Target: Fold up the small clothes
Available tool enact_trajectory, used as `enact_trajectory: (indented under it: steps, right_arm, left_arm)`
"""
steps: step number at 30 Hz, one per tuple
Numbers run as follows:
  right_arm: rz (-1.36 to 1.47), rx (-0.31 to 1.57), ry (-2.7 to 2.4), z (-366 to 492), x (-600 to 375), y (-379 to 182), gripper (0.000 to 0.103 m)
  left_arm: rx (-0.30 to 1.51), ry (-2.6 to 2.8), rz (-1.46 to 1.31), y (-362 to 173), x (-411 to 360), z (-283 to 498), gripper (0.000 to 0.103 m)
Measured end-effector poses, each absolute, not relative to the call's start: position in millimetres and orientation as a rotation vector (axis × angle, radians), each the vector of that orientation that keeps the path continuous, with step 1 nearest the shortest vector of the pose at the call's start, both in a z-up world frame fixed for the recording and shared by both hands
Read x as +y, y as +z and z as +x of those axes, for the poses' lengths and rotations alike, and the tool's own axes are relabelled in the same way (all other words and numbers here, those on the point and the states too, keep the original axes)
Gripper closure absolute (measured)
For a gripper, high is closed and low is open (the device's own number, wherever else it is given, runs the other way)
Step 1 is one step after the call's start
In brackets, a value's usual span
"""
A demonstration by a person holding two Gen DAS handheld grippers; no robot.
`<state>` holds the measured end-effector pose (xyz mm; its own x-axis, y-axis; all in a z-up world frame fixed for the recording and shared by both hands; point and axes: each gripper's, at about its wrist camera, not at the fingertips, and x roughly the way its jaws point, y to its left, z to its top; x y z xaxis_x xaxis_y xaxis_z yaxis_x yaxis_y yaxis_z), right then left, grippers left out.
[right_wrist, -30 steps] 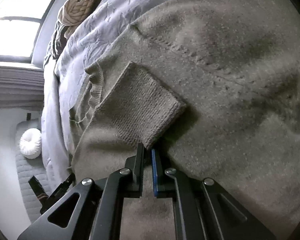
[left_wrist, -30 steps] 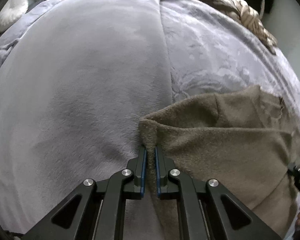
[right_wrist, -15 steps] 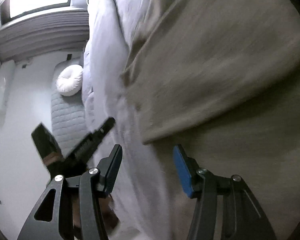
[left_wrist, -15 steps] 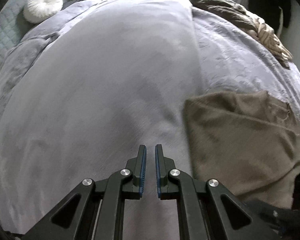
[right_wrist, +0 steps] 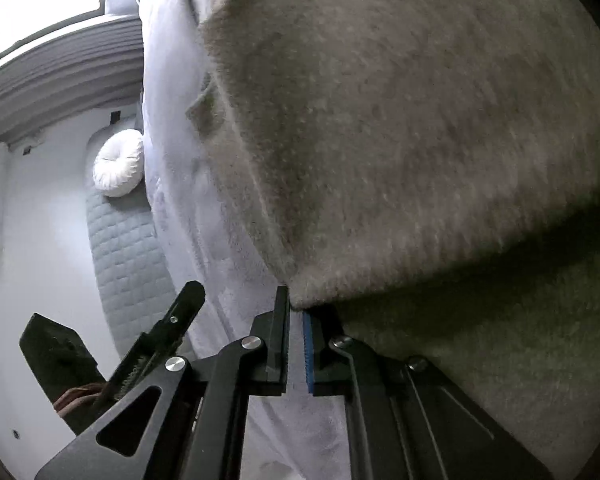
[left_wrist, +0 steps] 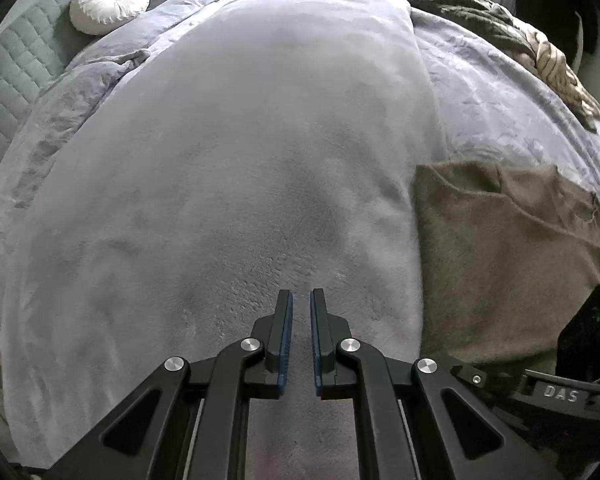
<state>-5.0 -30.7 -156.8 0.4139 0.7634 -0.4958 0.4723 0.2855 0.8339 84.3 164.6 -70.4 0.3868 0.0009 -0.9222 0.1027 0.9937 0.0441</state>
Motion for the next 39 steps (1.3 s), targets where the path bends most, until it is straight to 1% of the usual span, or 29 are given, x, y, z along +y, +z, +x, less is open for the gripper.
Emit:
enact_trajectory:
  steps: [4,5,6,7,9,14,15,16,17,18,20,25,26,27,28,29,30,31,34,39]
  right_arm:
    - [1.197,1.239,0.307,-12,-36,-130,0.092]
    - [1.164,1.237,0.306,-15,-41,-123,0.090]
    - [1.131,1.231,0.302,-18,-46,-117,0.079]
    - [1.087,1.219,0.285,-23,-56,-108,0.061]
    - [1.043,1.193,0.250,-32,-74,-96,0.046]
    - [1.012,1.120,0.051,-66,-149,-80,0.046]
    - [1.014,1.096,-0.002,-73,-167,-78,0.046]
    - [1.017,1.069,-0.064,-78,-187,-76,0.046]
    - [1.022,1.052,-0.105,-83,-202,-76,0.046]
    - [1.034,1.036,-0.148,-86,-216,-76,0.046]
    - [1.058,1.016,-0.211,-93,-238,-80,0.046]
    - [1.142,0.972,-0.308,-101,-278,-91,0.046]
    - [1.162,0.957,-0.315,-102,-285,-94,0.048]
    - [1.170,0.949,-0.319,-108,-294,-97,0.052]
    - [1.173,0.942,-0.324,-106,-298,-98,0.061]
    - [1.170,0.941,-0.324,-104,-301,-99,0.068]
    - [1.156,0.950,-0.334,-101,-303,-99,0.081]
    - [1.141,0.960,-0.347,-102,-307,-100,0.092]
    - [1.129,0.998,-0.390,-113,-316,-107,0.095]
    - [1.178,1.005,-0.387,-132,-323,-106,0.095]
  left_arm:
    - [1.156,-0.091,0.098,-69,154,78,0.093]
    - [1.159,-0.099,0.092,-70,150,77,0.093]
    - [1.165,-0.106,0.090,-70,147,76,0.093]
    - [1.173,-0.108,0.092,-71,144,76,0.093]
    - [1.189,-0.115,0.096,-73,136,76,0.093]
    - [1.184,-0.136,0.092,-71,119,72,0.093]
    - [1.188,-0.143,0.082,-71,116,71,0.089]
    - [1.196,-0.152,0.063,-71,114,70,0.072]
    - [1.204,-0.148,0.050,-71,112,70,0.012]
    - [1.197,-0.119,0.039,-69,112,68,0.002]
    - [1.163,-0.098,0.063,-65,105,64,0.001]
    - [1.175,-0.132,0.114,-68,79,58,0.001]
    - [1.172,-0.138,0.119,-68,74,56,0.001]
    - [1.171,-0.144,0.117,-67,69,55,0.001]
    - [1.172,-0.150,0.114,-66,66,54,0.001]
    - [1.172,-0.158,0.104,-65,62,53,0.001]
    - [1.171,-0.161,0.103,-64,61,54,0.001]
    - [1.171,-0.157,0.109,-62,56,53,0.001]
    - [1.182,-0.158,0.141,-63,44,52,0.001]
    - [1.212,-0.214,0.196,-68,12,44,0.001]
